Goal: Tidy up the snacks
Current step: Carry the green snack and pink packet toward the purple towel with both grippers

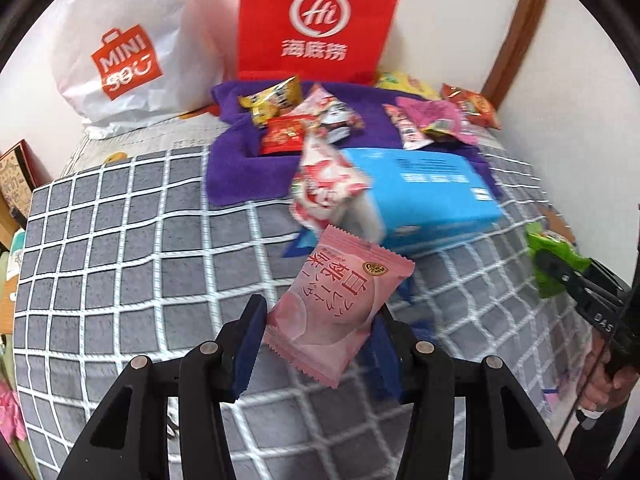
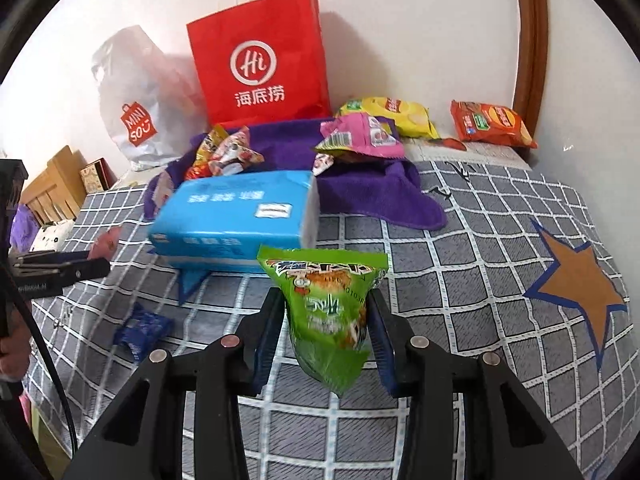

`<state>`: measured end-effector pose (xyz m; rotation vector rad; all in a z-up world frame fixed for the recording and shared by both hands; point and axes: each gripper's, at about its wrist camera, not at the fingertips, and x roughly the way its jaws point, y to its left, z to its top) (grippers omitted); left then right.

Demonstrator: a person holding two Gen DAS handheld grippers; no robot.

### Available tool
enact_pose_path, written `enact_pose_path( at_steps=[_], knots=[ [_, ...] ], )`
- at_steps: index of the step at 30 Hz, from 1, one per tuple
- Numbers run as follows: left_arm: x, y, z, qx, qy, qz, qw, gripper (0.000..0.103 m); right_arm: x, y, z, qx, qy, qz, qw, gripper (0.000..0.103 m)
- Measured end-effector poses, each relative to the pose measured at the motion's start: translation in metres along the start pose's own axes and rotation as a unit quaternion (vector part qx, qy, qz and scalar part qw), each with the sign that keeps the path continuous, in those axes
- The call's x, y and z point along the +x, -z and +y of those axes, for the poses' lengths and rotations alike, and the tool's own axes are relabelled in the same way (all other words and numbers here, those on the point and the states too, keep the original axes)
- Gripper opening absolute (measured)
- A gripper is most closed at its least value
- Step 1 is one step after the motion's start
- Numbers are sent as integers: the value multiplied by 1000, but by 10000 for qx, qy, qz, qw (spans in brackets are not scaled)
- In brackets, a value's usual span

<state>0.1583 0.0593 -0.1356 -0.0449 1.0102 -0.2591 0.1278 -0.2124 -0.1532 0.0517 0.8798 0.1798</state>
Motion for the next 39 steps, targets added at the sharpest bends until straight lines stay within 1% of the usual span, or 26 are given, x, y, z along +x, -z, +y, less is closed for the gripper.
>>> enact_pose_path(
  at_steps=[3,7,14,21,29,39],
  knots=[
    [-12,-1,-14,30,164,-93,9998,49,-11,-5,9,-15,-100,-2,9999,41],
    [-25,-7,-27,50,258,-218,9994,49,-26,-17,22,-110,-122,-98,9998,41],
    [-38,-32,-35,-25,409,-362,9985,49,-41,-47,33,-143,-239,-285,9992,40],
    [-42,-57,-35,-64,392,-466,9981,49,-33,-72,33,-104,-438,-305,9985,39],
    [-41,-100,-38,38,335,-635,9974,49,-17,-112,33,-94,-428,-303,9986,39],
    [-31,-129,-44,60,384,-702,9968,49,8,-146,28,-26,-465,-229,9987,39]
  ],
)
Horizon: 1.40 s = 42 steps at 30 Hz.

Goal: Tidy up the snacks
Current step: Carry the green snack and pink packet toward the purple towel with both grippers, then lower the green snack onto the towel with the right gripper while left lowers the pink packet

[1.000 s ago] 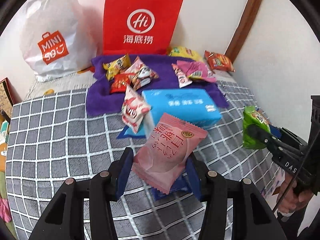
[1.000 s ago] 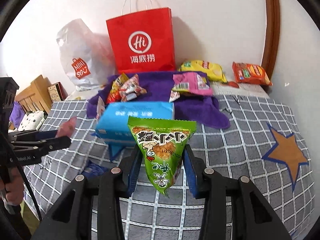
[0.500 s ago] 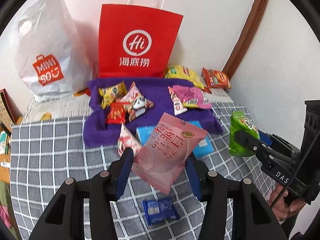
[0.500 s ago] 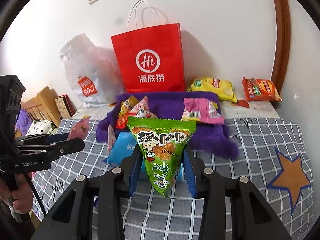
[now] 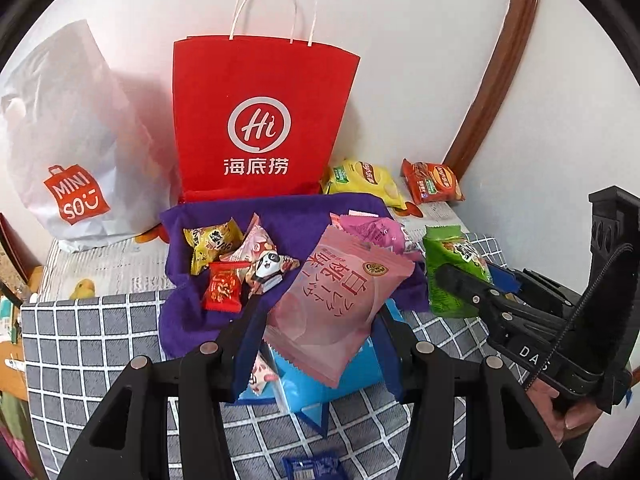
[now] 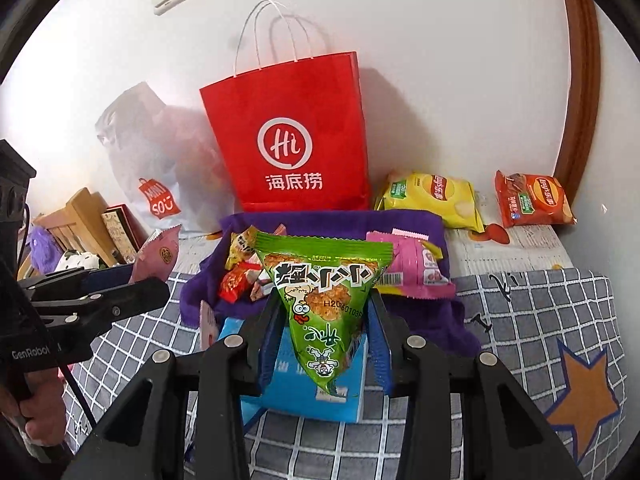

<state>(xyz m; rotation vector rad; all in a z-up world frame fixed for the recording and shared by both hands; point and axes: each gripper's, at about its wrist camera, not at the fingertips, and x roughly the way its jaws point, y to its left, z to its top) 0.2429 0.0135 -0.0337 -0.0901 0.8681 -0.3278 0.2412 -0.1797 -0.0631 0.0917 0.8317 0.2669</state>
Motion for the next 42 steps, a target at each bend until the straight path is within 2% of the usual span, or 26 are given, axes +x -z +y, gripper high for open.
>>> enact_pose_path(
  at_steps=[23,36,38,42],
  knots=[
    [35,-20,26,-118,-18,68,9999,49,52,-33,-8,89,175,180,9996,39],
    [57,-51,28,9,75,43,10000,50,71,-63,-10,91,219,104,9997,39],
    [61,-55,31,-36,67,6,10000,50,76,-68,-10,72,192,121,9997,39],
    [75,-54,37,11,-86,10,10000,50,93,-72,-13,167,-131,256,9994,39]
  ],
)
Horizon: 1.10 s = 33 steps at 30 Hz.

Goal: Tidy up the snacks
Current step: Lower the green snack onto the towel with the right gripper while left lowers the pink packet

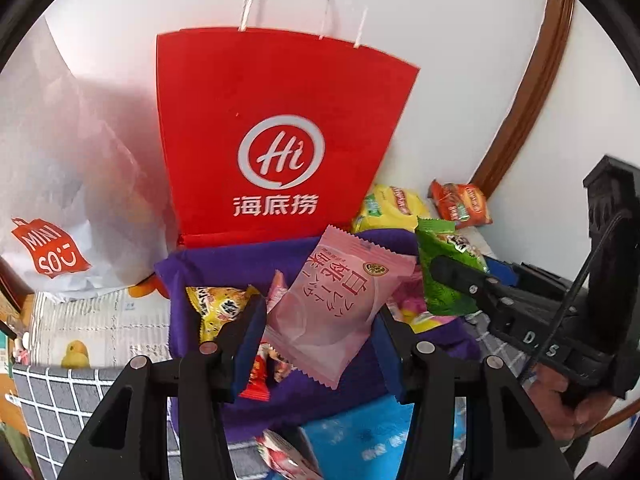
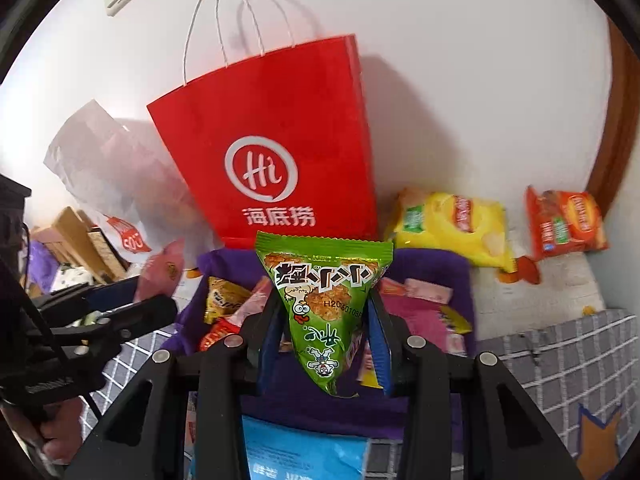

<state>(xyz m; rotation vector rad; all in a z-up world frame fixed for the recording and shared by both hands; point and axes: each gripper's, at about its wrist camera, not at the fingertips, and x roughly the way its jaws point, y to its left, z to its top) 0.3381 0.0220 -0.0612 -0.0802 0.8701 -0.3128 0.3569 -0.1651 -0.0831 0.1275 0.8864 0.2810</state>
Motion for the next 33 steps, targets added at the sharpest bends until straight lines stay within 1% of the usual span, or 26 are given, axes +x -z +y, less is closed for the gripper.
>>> enact_pose_path(
  at_steps=[3,7,11,15,27,33],
  knots=[
    [19,4,7,-54,-26,273,9996,50,13,2,0,-65,45,73,9999,39],
    [25,4,15,-177,53,265,9995,50,25,2,-8,-47,86,157,9998,39],
    [35,6,25,-276,-28,338,9990,50,35,3,-22,-31,256,268,9993,39],
    [45,7,33,-388,-44,433,9983,50,42,2,-34,141,247,376,9989,39],
    [53,6,29,-323,59,487,9983,50,39,2,-36,108,197,308,9993,39],
    [52,5,26,-317,122,405,9986,50,41,2,-37,101,184,346,9992,39]
  ],
)
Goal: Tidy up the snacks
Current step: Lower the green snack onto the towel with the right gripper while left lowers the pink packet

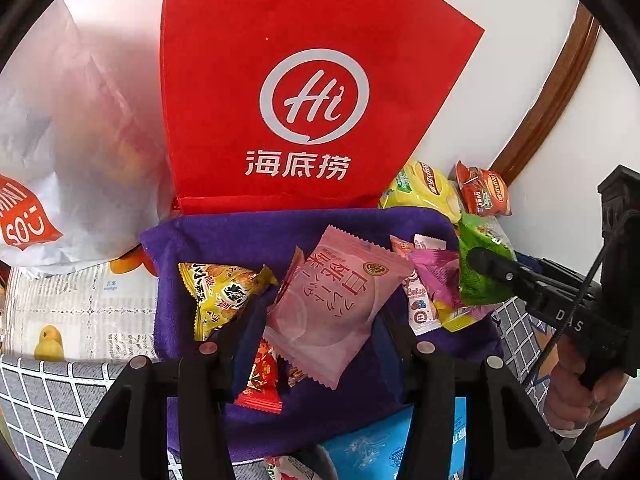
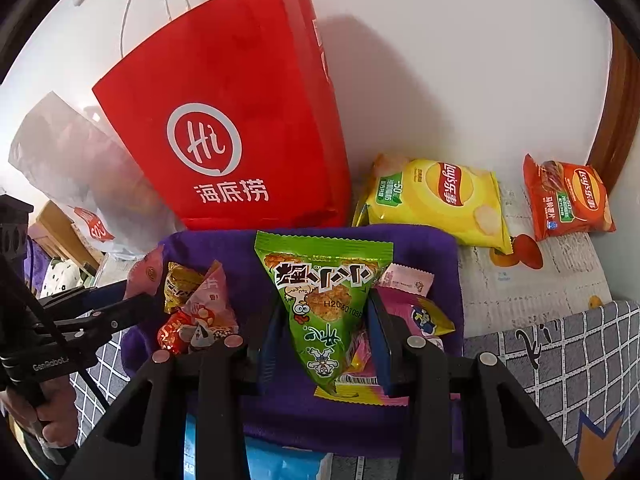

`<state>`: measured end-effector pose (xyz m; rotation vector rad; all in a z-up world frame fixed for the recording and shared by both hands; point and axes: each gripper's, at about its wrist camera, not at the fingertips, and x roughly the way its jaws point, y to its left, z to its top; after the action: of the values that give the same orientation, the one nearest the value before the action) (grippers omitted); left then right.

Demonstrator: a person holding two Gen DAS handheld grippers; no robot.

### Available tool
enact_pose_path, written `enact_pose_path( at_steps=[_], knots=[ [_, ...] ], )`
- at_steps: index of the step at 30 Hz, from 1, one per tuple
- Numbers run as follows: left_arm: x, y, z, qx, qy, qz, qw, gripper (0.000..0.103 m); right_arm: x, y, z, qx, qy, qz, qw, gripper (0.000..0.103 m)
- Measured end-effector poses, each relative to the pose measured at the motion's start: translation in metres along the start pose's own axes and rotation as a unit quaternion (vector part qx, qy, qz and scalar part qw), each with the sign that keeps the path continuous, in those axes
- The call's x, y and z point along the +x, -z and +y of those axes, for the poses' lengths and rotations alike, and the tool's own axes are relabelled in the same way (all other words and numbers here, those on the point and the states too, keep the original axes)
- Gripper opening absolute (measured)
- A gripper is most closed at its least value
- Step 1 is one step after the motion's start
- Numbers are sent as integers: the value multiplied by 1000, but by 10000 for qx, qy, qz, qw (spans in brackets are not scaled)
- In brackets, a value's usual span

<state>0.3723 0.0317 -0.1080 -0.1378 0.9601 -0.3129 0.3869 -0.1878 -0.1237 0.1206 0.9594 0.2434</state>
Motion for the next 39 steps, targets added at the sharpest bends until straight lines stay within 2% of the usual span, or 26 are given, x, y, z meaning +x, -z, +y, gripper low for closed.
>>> enact_pose_path(
  at_steps=[10,26,39],
  knots=[
    [5,-1,10,-192,-27,48,9998,50,16,5,5,-108,11,245,9996,39],
    [33,4,12,-277,-124,466,9985,50,54,21,23,-372,24,877,9954,39],
    [43,7,16,-359,-207,631,9971,50,71,29,34,-557,114,1060,9927,39]
  ],
)
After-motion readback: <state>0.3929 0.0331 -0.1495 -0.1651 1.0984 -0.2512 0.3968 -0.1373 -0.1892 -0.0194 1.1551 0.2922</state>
